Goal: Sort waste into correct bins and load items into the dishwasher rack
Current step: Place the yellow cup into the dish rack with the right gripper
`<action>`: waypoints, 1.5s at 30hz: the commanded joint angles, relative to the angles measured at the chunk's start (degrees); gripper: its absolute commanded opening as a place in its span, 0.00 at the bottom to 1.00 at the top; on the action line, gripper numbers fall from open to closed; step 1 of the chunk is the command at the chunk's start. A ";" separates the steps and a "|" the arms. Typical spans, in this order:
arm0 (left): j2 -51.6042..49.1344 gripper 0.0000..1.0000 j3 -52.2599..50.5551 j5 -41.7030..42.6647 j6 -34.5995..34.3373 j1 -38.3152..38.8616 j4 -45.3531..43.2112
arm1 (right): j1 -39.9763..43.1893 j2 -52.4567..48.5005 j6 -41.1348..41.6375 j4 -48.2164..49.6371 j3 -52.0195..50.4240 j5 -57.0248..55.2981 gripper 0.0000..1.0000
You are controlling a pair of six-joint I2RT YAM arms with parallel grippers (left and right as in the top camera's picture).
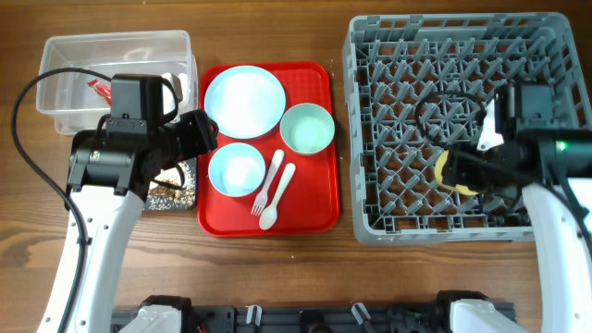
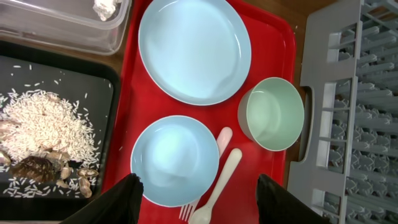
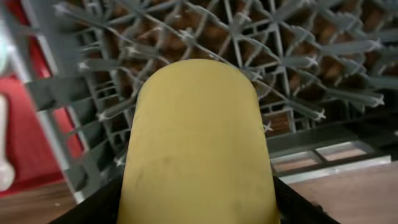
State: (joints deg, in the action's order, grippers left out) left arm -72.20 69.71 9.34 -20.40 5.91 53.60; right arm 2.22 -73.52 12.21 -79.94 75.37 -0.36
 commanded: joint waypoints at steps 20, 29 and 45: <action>0.42 0.62 0.15 -1.09 0.50 -0.42 0.04 | 1.46 -20.55 -0.70 1.27 0.85 0.48 0.08; 0.42 0.63 0.15 -1.07 0.48 -0.42 0.26 | 1.44 -19.47 -3.10 5.79 0.85 3.02 0.65; 0.42 0.64 0.15 -1.07 0.48 -0.42 0.28 | 1.44 -17.94 -3.26 4.57 4.70 3.04 0.89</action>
State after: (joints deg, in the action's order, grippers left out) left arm -72.20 69.71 8.80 -20.40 5.91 53.84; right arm 3.55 -93.89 9.13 -75.61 75.70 2.13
